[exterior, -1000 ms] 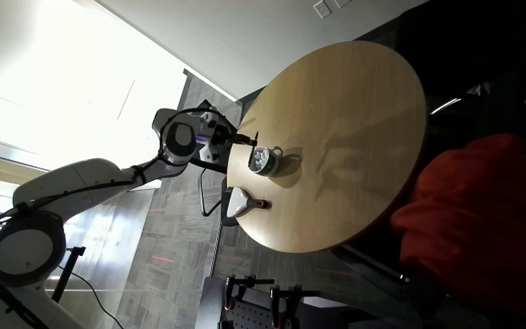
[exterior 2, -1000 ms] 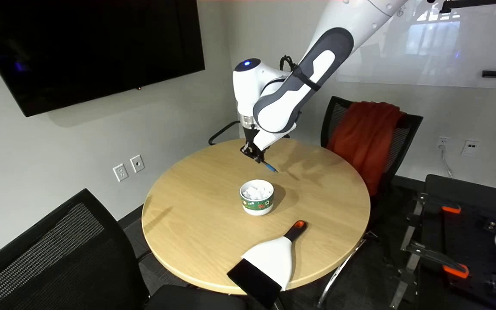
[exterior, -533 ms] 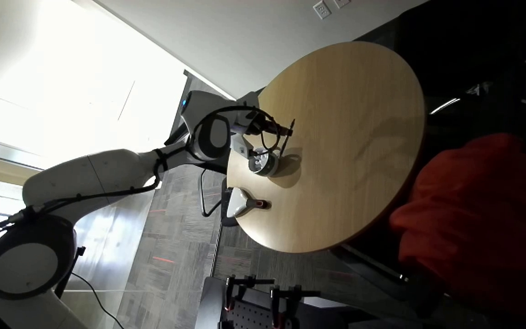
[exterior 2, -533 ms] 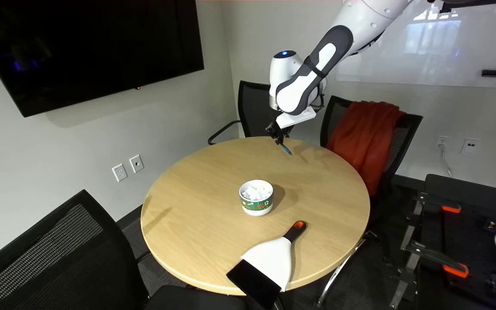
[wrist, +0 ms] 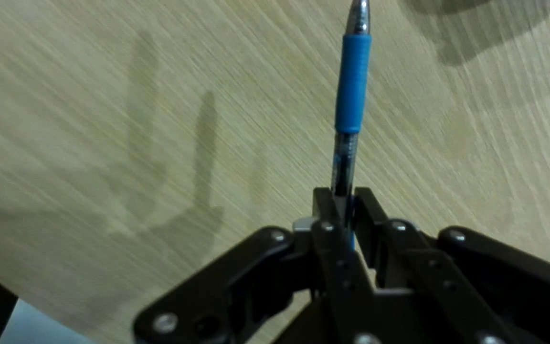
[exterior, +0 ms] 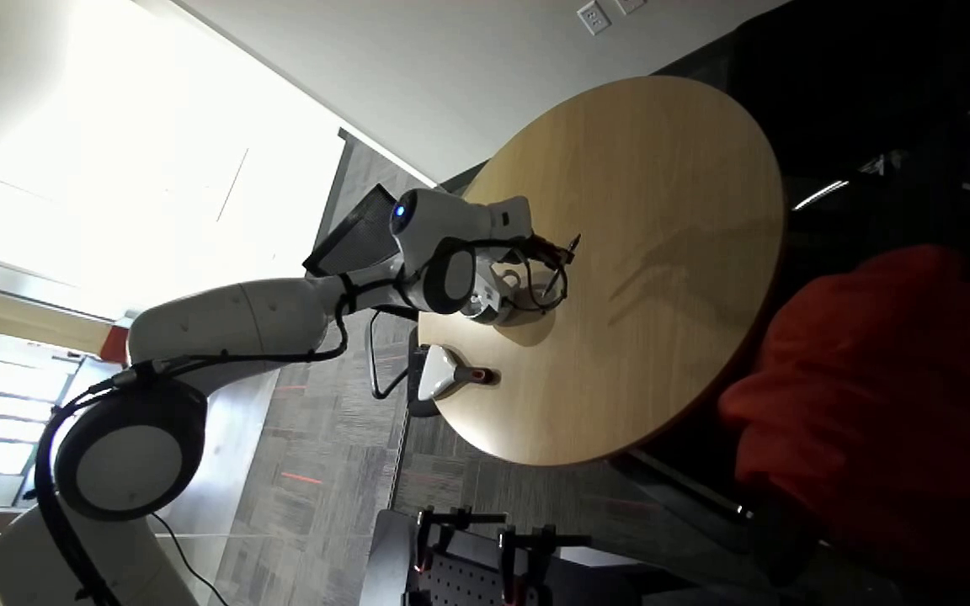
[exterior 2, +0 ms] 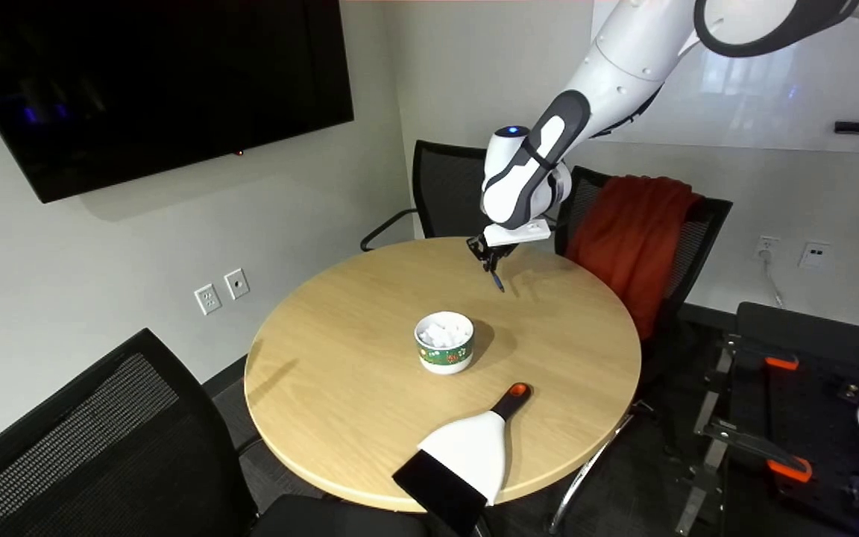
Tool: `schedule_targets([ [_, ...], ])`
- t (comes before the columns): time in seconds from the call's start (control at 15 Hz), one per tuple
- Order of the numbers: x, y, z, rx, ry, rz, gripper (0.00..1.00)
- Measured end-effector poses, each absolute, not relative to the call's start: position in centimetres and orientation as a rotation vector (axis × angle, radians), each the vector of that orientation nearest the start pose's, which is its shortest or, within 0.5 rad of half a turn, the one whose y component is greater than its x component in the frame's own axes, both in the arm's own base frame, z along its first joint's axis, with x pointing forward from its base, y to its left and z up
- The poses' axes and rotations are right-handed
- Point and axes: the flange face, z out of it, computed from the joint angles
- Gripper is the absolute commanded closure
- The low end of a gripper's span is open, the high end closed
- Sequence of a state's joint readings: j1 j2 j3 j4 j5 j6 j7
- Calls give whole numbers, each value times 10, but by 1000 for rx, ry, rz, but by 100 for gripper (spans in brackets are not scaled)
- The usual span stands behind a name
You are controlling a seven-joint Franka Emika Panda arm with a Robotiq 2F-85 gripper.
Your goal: Move the pen to the right
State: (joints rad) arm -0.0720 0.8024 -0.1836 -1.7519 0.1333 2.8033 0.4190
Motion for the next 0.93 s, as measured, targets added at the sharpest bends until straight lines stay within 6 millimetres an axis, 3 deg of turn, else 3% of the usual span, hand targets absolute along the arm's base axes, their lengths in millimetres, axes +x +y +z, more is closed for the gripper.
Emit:
schedule_targets([
  [0.33,669,-177,122,-2883,1246,-437,96],
  [0.73,676,-210,124,-2745,1503,-493,96],
  [0.8,677,-214,126,-2729,1534,-501,60],
  [0.93,678,-223,129,-2697,1594,-509,52],
])
